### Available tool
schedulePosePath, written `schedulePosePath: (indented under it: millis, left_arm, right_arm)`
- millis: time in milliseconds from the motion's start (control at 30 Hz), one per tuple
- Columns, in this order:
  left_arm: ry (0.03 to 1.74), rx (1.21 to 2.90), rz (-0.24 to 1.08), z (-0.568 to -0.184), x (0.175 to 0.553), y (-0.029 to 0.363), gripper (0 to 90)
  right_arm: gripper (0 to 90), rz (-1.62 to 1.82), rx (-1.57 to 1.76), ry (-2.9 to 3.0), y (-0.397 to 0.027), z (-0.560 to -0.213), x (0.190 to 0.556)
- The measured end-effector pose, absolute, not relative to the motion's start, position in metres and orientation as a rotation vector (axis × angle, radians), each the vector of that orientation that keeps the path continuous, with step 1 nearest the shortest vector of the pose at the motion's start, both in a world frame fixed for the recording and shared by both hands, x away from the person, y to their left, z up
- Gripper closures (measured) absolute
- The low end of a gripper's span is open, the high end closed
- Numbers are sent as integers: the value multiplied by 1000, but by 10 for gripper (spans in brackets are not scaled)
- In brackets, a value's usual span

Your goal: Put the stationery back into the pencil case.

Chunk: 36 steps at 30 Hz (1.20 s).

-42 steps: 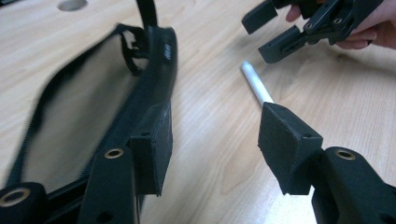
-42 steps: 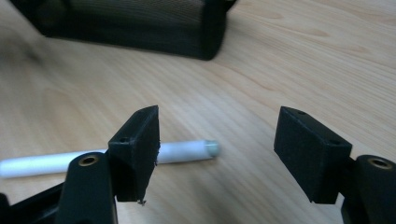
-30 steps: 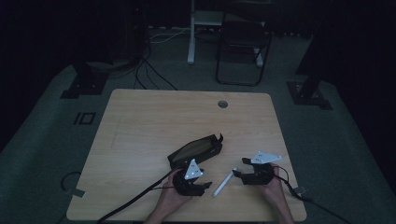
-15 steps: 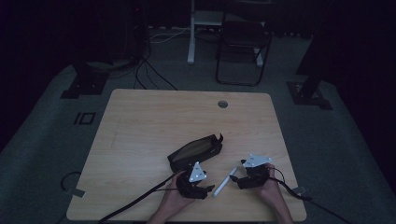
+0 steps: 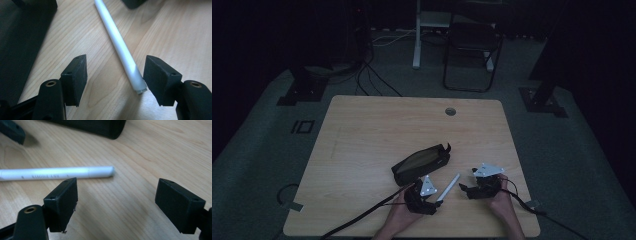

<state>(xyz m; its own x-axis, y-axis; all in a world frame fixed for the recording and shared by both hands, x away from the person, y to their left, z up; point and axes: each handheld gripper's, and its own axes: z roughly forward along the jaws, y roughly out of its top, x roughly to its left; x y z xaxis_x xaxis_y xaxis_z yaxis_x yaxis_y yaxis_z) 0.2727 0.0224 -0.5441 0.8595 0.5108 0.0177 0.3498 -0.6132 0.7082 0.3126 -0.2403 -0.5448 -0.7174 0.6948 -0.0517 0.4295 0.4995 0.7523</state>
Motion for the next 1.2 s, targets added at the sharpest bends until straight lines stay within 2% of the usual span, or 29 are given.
schedulePosePath:
  millis: [167,333,400,633,767,833,900,1033,1200]
  left_arm:
    - [632,2290,285,-548,274,19,368]
    - [668,2275,303,-548,278,18,432]
    - [677,2274,306,-547,279,19,432]
    - [688,2308,311,-542,282,24,691]
    - [687,2326,335,-541,282,25,758]
    - [702,2319,337,-541,284,25,745]
    - [723,2307,327,-542,288,25,631]
    - [739,2291,302,-543,294,22,569]
    - [716,2296,303,-543,296,17,577]
  right_arm:
    - [189,1076,964,2380,-244,-545,314]
    - [190,1088,987,2359,-249,-544,314]
    - [190,1087,986,2356,-249,-544,314]
    - [190,1072,983,2361,-248,-545,315]
    - [190,1063,983,2363,-248,-546,315]
    - [190,1060,984,2368,-247,-547,316]
    - [190,1059,985,2370,-247,-547,316]
    - [190,1055,987,2371,-247,-547,317]
    - [190,1051,991,2375,-248,-548,317]
